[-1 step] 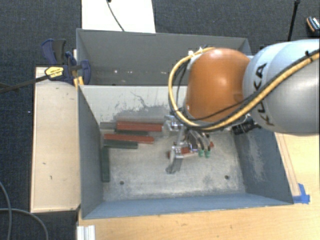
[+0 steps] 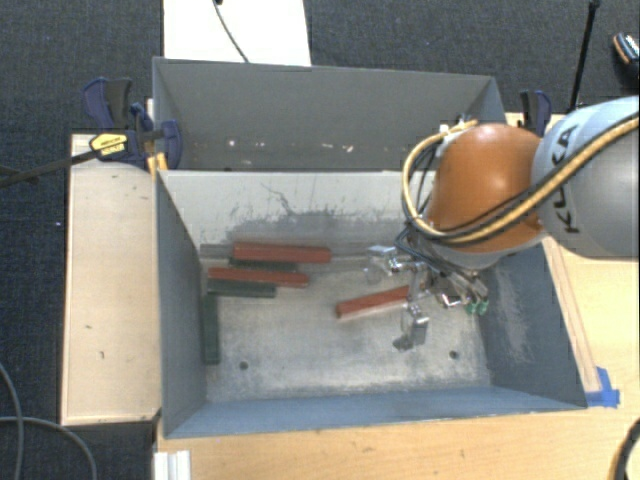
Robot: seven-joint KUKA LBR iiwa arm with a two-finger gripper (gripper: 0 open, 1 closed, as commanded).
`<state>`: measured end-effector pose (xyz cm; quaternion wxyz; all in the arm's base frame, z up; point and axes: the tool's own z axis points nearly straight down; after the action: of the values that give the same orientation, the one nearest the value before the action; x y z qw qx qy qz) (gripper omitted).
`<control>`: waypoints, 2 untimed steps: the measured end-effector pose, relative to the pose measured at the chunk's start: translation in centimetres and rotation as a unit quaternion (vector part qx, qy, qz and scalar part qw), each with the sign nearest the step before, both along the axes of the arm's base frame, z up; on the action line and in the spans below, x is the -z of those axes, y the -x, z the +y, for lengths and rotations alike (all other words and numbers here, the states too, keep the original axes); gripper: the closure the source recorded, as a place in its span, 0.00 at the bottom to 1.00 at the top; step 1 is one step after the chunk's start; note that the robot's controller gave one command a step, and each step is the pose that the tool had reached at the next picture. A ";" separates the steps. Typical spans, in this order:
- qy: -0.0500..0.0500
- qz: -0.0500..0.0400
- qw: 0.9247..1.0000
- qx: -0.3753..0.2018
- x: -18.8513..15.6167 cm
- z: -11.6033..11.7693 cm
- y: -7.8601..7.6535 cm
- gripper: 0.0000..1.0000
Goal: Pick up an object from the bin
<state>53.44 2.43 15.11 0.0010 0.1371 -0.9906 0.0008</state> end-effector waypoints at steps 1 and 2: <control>-0.002 -0.001 0.977 -0.215 8.3 -1.1 -4.5 0.00; -0.002 -0.003 0.977 -0.212 8.0 -1.0 -4.6 1.00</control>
Offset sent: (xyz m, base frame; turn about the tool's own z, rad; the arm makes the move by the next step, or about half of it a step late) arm 0.0447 -0.0102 -0.0811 -0.4352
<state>58.00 1.42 7.08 -0.0024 0.3441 -0.9389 -0.0003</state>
